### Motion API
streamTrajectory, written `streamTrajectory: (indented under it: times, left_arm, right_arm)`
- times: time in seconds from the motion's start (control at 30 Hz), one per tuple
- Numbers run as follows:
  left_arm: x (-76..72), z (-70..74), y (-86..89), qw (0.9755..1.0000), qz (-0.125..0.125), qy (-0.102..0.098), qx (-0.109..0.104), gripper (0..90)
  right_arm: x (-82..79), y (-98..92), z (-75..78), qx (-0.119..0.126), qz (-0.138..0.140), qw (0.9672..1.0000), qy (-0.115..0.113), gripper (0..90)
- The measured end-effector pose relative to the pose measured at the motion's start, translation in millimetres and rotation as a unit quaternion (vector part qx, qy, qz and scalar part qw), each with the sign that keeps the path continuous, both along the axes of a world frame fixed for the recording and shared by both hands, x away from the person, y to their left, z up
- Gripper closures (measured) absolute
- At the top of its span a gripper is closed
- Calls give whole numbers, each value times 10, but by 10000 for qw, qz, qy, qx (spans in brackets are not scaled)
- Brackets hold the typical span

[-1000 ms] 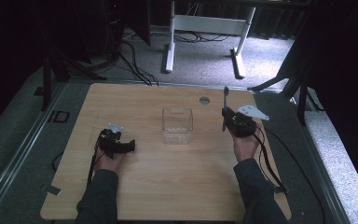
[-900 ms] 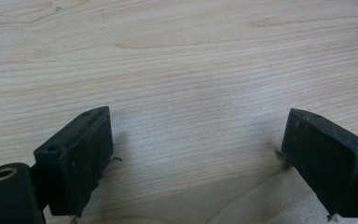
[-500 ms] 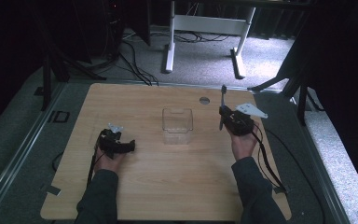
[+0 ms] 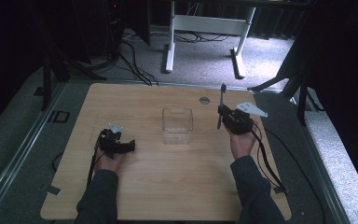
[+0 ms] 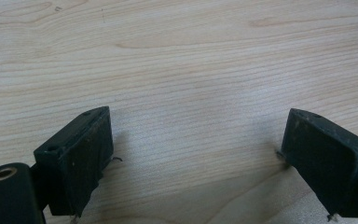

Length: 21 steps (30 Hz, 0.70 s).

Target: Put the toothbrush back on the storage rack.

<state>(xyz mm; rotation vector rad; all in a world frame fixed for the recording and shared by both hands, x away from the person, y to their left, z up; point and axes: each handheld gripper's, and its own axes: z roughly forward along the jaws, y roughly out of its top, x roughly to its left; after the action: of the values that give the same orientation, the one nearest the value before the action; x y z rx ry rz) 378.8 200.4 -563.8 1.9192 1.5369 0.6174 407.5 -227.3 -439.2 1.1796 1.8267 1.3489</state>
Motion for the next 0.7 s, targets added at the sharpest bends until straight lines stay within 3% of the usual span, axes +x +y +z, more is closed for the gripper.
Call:
streamTrajectory:
  times: [0.33, 0.7]
  left_arm:
    - [0, 1, 1, 10000, -5, 5, 5, 92]
    - [0, 1, 1, 10000, -4, 4, 3, 92]
  right_arm:
    - [11, 76, 64, -22, 109, 9999, -86, 785]
    - [36, 70, 78, 331, 111, 9994, -50, 785]
